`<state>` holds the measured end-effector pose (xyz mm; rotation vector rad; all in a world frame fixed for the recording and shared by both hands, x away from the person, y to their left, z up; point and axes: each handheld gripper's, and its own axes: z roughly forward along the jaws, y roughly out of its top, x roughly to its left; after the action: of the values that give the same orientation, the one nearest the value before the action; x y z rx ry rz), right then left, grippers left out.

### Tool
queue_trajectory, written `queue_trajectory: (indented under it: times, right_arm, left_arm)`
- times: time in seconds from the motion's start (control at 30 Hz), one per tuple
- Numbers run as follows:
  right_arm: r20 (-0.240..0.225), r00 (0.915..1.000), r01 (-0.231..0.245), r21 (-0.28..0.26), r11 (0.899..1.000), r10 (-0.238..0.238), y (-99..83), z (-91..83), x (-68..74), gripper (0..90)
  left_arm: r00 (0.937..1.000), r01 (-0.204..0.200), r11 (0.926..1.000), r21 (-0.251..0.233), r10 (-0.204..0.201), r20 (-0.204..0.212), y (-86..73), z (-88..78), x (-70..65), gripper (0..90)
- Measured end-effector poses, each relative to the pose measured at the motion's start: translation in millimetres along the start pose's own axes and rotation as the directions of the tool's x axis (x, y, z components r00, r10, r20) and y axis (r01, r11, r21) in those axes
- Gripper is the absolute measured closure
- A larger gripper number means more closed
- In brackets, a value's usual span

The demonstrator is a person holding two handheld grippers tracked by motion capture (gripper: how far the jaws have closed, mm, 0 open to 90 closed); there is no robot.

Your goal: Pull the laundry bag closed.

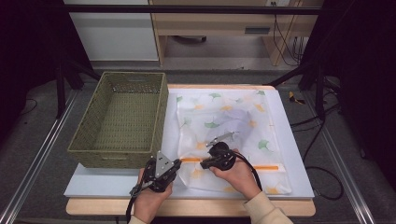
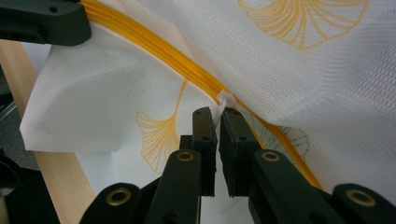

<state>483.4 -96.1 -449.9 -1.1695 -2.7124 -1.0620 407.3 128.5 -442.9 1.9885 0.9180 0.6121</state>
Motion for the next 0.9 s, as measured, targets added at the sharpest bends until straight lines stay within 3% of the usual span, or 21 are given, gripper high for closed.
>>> queue_trajectory:
  times: [0.17, 0.67, 0.9]
  right_arm:
    - [0.024, 0.9997, -0.001, -0.003, 1.000, 0.001, 0.6, 2.2, 0.0, 89.2]
    - [0.062, 0.9980, -0.014, -0.017, 1.000, 0.016, 3.1, 8.2, 0.6, 90.0]
    - [0.060, 0.9977, -0.032, 0.011, 0.999, 0.031, 6.7, 4.5, 1.8, 90.0]
  left_arm:
    - [1.0000, 0.002, 1.0000, -0.006, -0.002, 0.001, 0.4, -0.6, -0.3, 86.5]
    - [0.9999, 0.000, 0.9998, -0.018, 0.000, 0.012, 1.2, -1.4, -3.3, 86.5]
    - [1.0000, 0.002, 0.9998, -0.017, -0.002, -0.002, 0.7, -1.3, -1.9, 86.5]
